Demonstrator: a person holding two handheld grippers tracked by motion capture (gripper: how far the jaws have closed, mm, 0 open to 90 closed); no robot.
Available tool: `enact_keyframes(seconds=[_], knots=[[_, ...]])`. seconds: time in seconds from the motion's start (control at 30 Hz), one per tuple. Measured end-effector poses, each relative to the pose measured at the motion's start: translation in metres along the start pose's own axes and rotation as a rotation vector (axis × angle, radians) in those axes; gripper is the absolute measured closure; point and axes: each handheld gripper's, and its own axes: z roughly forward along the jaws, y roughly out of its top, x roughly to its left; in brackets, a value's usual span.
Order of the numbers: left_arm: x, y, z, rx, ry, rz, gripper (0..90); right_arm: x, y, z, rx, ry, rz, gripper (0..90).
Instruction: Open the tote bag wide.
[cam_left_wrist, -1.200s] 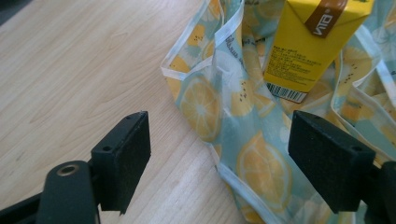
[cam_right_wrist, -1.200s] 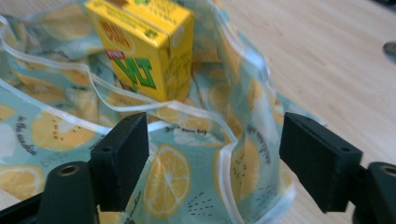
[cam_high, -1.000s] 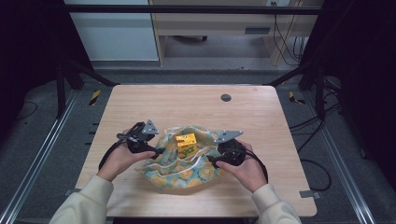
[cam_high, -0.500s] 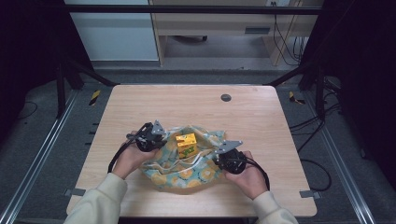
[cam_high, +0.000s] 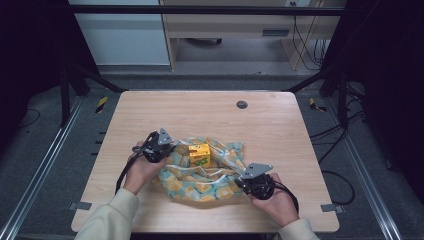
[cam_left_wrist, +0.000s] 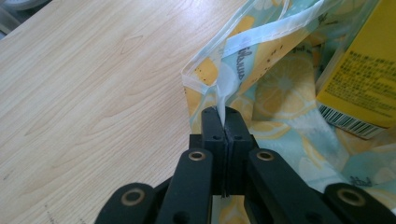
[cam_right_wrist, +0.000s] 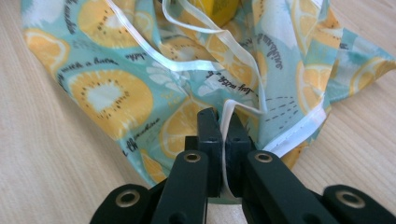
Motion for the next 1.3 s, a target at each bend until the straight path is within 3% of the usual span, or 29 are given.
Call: enact_keyframes(seconds=[0.2,0.4,0.43,0.63,0.87,1.3], knots=[[0.001,-0.005,0.007,-0.016,0.004,-0.023,89.4,-0.007,-0.008,0.006,-0.002,0.008,0.013,88.7],[0.001,-0.011,0.014,-0.020,0.007,-0.031,89.5,-0.006,-0.013,0.008,-0.006,0.010,-0.028,88.9],[0.001,-0.013,0.017,-0.024,0.005,-0.046,89.5,-0.006,-0.013,0.008,-0.003,0.004,-0.036,88.9],[-0.001,-0.015,0.020,-0.023,0.016,-0.044,89.7,-0.003,-0.015,0.011,0.030,-0.019,-0.064,89.1],[-0.001,-0.017,0.023,-0.012,0.015,-0.040,89.7,-0.004,-0.018,0.018,0.074,-0.019,-0.061,89.3],[-0.001,-0.019,0.027,0.003,0.004,-0.054,89.7,-0.005,-0.018,0.020,0.079,-0.009,-0.044,89.4]])
